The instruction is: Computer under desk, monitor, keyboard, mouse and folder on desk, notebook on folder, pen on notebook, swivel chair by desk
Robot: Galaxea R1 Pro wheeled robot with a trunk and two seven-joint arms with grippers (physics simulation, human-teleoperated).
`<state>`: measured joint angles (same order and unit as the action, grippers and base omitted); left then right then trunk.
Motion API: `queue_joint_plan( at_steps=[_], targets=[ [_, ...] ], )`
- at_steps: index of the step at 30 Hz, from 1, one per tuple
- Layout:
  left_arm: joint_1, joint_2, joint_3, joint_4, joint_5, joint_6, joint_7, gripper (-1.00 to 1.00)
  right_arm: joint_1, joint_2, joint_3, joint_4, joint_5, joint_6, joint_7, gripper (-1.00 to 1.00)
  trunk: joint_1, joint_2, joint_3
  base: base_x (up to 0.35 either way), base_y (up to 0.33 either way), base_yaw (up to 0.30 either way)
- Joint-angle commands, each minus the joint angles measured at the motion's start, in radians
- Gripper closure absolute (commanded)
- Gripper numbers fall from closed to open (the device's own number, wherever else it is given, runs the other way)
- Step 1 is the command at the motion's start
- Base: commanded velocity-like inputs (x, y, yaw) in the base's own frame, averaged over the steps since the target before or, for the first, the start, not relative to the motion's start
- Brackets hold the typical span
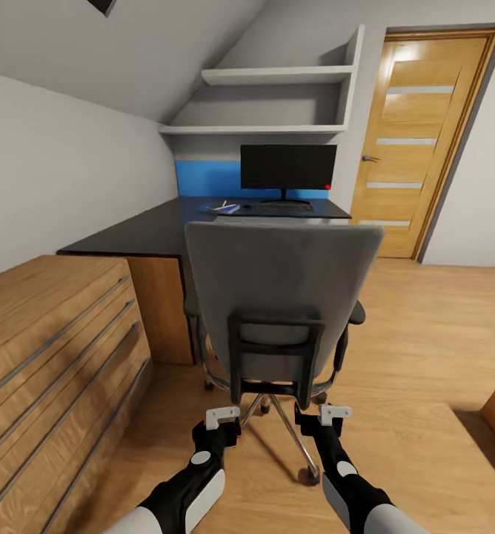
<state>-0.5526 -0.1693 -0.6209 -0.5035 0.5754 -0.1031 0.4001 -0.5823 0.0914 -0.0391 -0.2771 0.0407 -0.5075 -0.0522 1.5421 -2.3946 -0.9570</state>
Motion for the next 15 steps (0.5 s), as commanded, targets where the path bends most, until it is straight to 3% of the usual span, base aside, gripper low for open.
queue_joint_plan(
  at_steps=[1,9,15],
  targets=[
    [-0.001,0.001,-0.008,0.000,0.011,-0.006,0.006,-1.00,-0.001,0.001,-0.004,0.001,0.004,-0.003,-0.002,-1.00,0.000,0.000,-0.001,0.316,0.000,0.000],
    [-0.001,0.001,-0.009,0.000,0.011,-0.006,0.006,-1.00,-0.001,0.001,-0.004,0.001,0.004,-0.003,-0.001,-1.00,0.000,0.000,-0.001,0.319,0.000,-0.002],
    [-0.001,0.001,-0.010,0.000,0.011,-0.007,0.007,-1.00,-0.001,0.001,-0.004,0.001,0.004,-0.004,-0.001,-1.00,0.000,0.000,0.005,0.320,0.000,-0.130]
  ],
)
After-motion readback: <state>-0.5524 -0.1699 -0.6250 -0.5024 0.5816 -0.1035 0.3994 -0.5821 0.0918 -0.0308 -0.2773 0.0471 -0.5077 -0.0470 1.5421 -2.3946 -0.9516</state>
